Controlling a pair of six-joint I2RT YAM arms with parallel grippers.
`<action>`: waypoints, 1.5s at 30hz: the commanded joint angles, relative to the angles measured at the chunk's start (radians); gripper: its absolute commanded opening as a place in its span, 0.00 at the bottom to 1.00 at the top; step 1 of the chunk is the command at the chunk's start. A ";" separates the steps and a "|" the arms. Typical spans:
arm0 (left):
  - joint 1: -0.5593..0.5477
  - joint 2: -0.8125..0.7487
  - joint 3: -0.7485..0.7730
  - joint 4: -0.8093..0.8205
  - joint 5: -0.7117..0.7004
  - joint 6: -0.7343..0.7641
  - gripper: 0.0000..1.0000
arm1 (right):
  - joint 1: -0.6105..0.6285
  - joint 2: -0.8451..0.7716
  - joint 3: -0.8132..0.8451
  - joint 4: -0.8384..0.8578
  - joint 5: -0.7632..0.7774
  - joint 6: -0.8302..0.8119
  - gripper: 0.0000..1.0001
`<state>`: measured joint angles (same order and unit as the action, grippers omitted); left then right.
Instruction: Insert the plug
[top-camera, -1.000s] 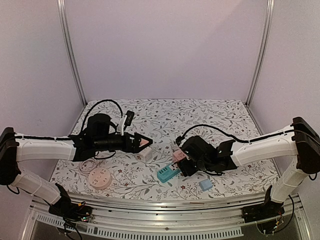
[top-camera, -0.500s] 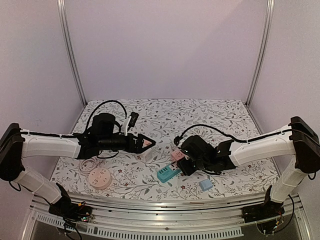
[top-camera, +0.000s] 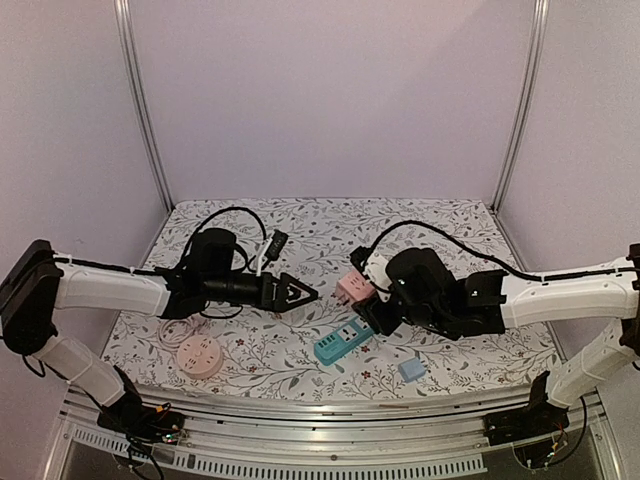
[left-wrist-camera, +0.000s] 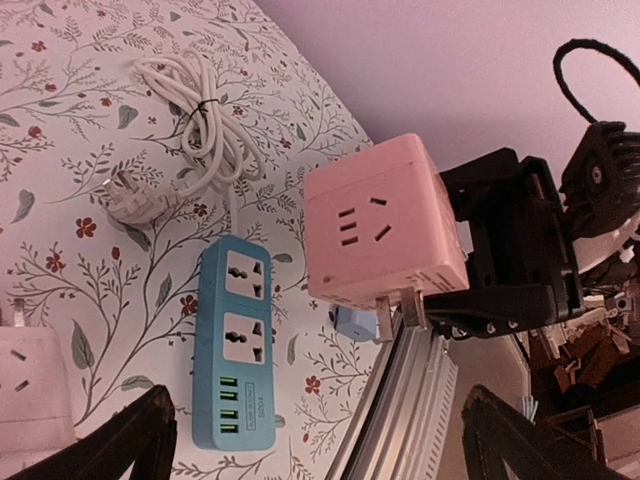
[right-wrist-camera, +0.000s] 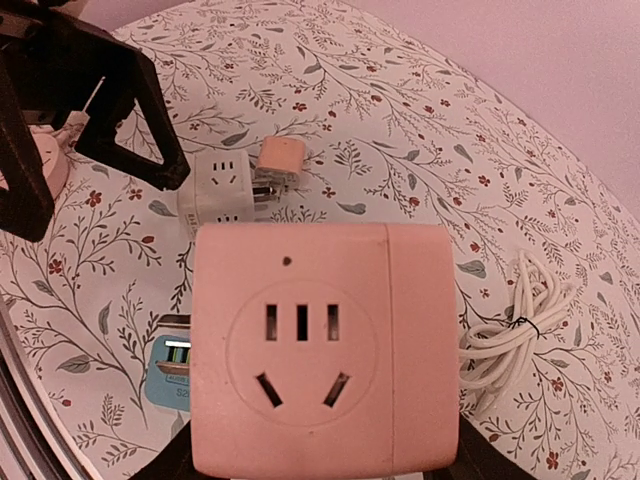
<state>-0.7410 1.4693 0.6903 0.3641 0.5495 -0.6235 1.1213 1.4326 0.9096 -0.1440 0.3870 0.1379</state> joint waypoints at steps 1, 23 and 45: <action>-0.004 0.025 0.019 0.098 0.119 -0.056 0.99 | 0.031 -0.040 -0.020 0.084 0.024 -0.085 0.26; -0.031 0.140 0.015 0.376 0.274 -0.268 0.89 | 0.124 0.020 0.021 0.177 0.110 -0.248 0.25; -0.058 0.149 0.021 0.434 0.306 -0.278 0.60 | 0.147 0.059 0.054 0.188 0.133 -0.287 0.24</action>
<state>-0.7738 1.6123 0.6952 0.7216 0.8188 -0.9005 1.2568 1.4673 0.9272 0.0086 0.4992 -0.1383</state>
